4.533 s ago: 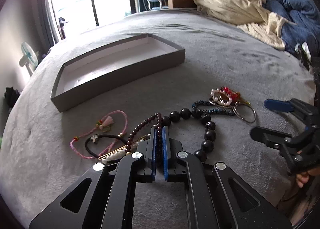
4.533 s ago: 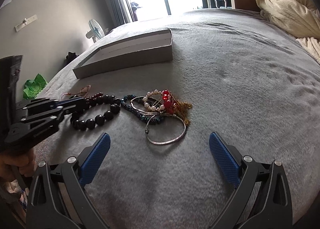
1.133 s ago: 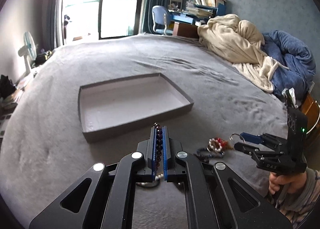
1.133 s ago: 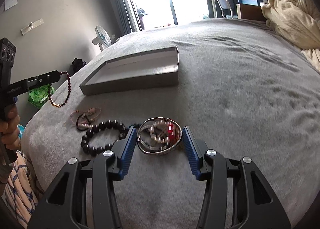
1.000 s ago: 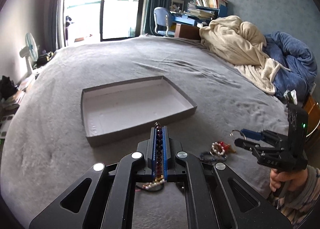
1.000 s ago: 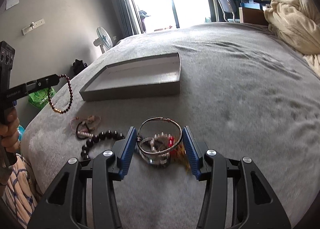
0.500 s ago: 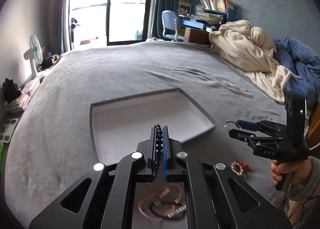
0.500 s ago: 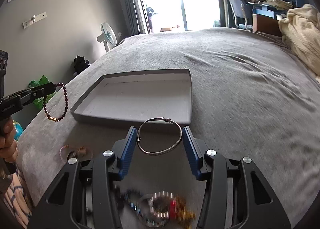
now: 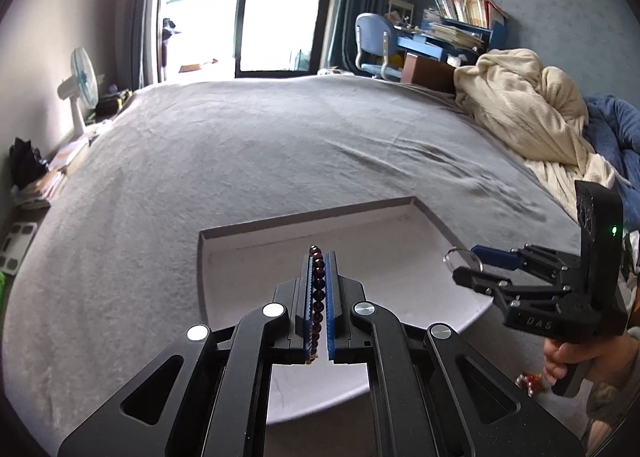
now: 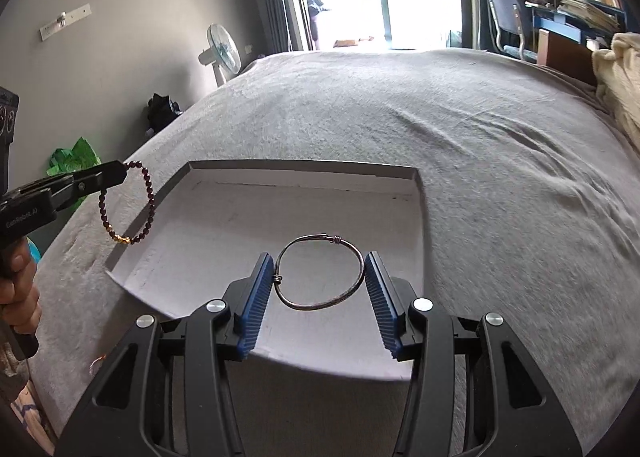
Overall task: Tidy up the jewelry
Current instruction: 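Carry bead bracelet and silver bangle over the white tray with both tools, then open both tools to drop the bracelet and bangle into the tray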
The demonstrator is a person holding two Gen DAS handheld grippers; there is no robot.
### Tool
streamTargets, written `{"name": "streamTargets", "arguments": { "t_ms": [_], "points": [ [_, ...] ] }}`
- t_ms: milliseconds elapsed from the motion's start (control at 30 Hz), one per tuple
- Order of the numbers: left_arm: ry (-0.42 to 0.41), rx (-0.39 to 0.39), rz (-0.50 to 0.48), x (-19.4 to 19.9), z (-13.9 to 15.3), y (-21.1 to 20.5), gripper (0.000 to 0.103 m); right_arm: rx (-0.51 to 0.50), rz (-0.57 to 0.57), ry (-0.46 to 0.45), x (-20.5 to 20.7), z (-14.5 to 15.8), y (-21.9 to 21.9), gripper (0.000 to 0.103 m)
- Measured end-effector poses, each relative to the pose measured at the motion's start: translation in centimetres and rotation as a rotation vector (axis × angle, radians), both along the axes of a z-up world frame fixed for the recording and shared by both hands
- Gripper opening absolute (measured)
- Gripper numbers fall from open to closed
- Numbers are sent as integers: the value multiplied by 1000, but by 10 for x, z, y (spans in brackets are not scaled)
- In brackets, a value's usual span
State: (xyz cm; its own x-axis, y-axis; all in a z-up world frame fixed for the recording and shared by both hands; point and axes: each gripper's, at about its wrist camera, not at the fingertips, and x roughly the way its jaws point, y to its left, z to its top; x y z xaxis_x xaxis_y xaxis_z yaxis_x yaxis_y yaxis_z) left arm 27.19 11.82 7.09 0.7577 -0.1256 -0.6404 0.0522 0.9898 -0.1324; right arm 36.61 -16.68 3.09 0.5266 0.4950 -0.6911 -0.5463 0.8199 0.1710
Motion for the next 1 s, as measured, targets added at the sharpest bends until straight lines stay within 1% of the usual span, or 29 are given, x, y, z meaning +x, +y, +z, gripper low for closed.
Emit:
{"name": "streamTargets", "arguments": {
  "t_ms": [233,467,633,867,900,967,1000],
  "points": [
    [47,-7,0,21,-24,2,6,-43,14,39,17,-21,17,48],
    [116,-5,16,26,-55,6,6,-105,33,42,19,-35,21,48],
    [134,1,25,22,-67,12,6,-115,40,46,19,-40,23,48],
    [150,8,36,17,-75,15,6,-158,46,48,19,-47,30,48],
    [151,7,42,16,-76,16,8,-161,43,44,19,-47,30,48],
    [145,14,55,13,-76,19,20,-165,37,36,19,-47,28,48],
    [141,16,60,11,-75,19,23,-163,33,33,18,-46,27,48]
  ]
}}
